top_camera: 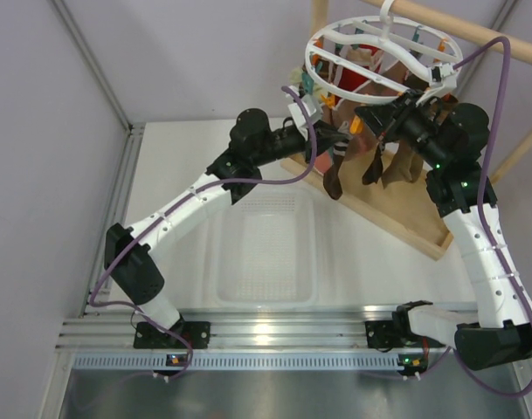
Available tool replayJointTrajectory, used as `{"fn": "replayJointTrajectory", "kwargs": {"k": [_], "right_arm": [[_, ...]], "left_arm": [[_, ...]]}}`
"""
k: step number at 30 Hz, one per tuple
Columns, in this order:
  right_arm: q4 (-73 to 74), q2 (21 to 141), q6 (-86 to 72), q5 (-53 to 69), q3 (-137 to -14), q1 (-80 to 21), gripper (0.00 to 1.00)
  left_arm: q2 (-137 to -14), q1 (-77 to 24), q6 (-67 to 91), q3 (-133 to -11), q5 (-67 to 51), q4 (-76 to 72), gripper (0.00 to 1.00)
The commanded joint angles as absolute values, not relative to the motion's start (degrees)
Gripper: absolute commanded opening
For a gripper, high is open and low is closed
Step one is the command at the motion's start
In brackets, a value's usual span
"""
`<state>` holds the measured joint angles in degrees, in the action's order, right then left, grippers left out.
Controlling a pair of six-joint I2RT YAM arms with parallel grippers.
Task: Clip the socks to the hanger
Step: Clamp the sock onto the hanger.
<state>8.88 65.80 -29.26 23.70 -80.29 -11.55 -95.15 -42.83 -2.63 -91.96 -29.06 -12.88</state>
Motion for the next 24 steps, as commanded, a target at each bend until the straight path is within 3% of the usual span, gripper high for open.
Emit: {"fn": "replayJointTrajectory", "kwargs": {"k": [1,11,24], "right_arm": [[4.13,66.18,-30.58,27.42,-80.51,-11.69,0.00],[3.43,66.09,-31.38,28.12,-80.16,-11.69,0.00],[3.60,65.66,-31.11,29.62,-78.75,-11.69,0.00]], "left_arm": [[-95.01,-43.24,-0.09,-91.15,-28.91,-22.32,0.00],[-95.98,-43.95,-0.17,-90.97,-29.44,-23.20,0.00],[-96.33,-40.87,18.26,-87.45,-36.29,-39.88,0.00]]}}
